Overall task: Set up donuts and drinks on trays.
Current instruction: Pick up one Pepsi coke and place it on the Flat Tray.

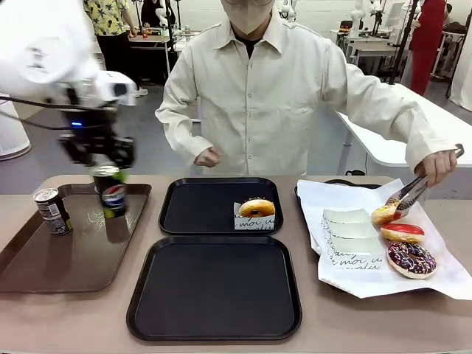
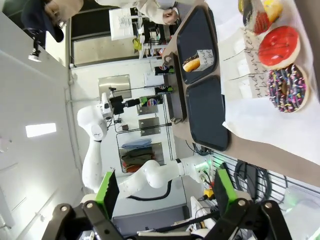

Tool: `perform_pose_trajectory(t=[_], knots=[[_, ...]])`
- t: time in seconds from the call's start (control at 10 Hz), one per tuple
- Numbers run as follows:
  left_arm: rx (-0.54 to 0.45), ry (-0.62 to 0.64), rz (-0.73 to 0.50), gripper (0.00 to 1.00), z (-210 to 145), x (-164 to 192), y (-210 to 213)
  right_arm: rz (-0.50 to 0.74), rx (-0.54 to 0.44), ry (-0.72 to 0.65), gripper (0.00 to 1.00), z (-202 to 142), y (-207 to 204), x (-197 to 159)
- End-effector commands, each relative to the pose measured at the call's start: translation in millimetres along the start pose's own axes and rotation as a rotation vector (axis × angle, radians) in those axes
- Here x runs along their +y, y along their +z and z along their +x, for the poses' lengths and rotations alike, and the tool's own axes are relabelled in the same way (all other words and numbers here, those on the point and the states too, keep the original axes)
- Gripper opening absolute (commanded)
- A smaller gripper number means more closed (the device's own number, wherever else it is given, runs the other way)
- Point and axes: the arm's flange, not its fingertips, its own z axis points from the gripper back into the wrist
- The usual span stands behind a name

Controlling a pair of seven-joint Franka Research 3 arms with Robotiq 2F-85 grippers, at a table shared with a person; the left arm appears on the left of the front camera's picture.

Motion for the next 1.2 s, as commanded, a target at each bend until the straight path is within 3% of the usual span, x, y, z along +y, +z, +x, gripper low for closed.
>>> perform_pose_trajectory(t=[0.0, 0.2, 0.5, 0.9, 1.1], knots=[[-0.010, -0.015, 0.015, 0.58, 54.5, -46.0, -17.1, 0.024, -0.006, 0.008, 1.00, 0.6, 0.1, -0.5], [-0.022, -0.034, 0.008, 0.58, 86.2, -84.4, -47.4, 0.024, -0.006, 0.008, 1.00, 0.6, 0.1, -0.5], [-0.074, -0.069, -0.059, 0.58, 110.5, -113.2, -81.4, 0.024, -0.006, 0.008, 1.00, 0.6, 0.1, -0.5], [-0.087, -0.156, -0.065, 0.58, 105.4, -106.0, -88.5, 0.024, -0.006, 0.008, 1.00, 0.6, 0.1, -0.5], [0.031, -0.211, -0.049, 0.58, 73.7, -83.5, -54.6, 0.024, -0.006, 0.008, 1.00, 0.6, 0.1, -0.5]])
